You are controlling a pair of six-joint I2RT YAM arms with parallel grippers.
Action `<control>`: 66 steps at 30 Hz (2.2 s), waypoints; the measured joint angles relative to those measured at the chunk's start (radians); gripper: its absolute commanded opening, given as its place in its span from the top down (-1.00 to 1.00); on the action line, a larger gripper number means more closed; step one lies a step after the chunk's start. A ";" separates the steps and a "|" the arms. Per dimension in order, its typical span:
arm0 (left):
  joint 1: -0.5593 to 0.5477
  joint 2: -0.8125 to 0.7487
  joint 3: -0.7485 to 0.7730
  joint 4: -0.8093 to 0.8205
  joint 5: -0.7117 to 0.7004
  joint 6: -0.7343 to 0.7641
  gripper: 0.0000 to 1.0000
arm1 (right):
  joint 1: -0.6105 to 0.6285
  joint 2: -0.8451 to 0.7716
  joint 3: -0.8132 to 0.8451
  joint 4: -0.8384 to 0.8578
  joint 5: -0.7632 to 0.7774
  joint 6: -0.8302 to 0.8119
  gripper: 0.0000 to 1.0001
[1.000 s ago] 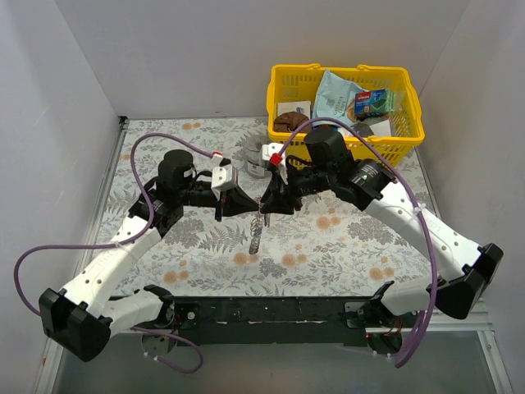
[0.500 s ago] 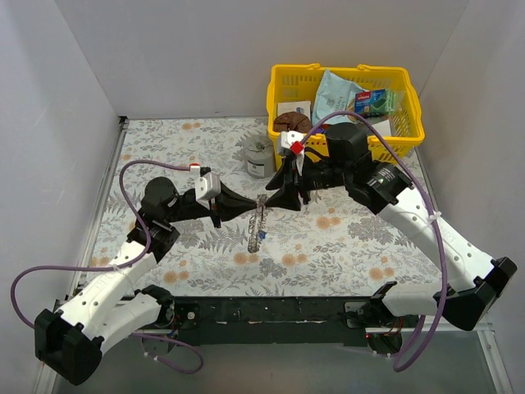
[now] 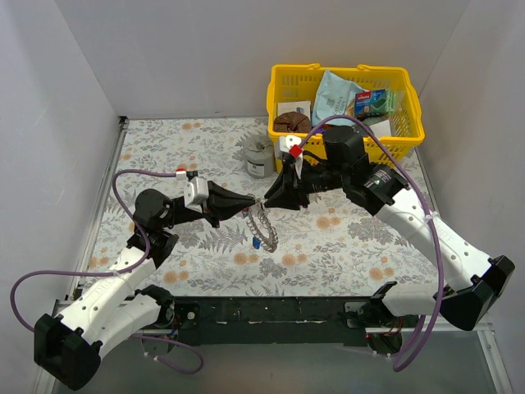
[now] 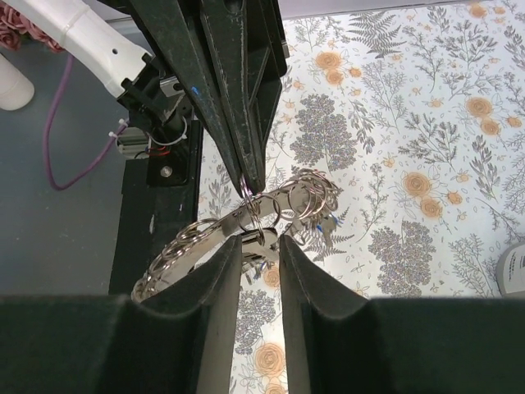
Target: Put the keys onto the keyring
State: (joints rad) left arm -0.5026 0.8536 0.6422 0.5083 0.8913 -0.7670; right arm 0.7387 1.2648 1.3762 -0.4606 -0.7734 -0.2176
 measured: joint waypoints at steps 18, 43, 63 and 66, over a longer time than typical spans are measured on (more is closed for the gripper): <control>0.000 0.001 0.000 0.023 0.011 -0.012 1.00 | 0.000 0.000 -0.047 0.056 -0.019 0.031 0.97; 0.000 0.011 -0.009 0.071 0.074 -0.041 1.00 | -0.005 0.053 -0.052 0.068 -0.094 0.012 0.97; 0.000 0.016 -0.010 0.128 0.119 -0.061 1.00 | -0.006 0.057 -0.087 0.078 -0.085 -0.022 0.96; 0.000 0.016 -0.010 0.127 0.119 -0.060 1.00 | -0.006 0.037 -0.108 0.083 -0.060 -0.022 0.91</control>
State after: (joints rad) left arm -0.5026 0.8692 0.6327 0.6357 1.0100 -0.8268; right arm 0.7330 1.3018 1.2686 -0.3775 -0.8337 -0.2394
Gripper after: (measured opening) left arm 0.018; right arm 0.024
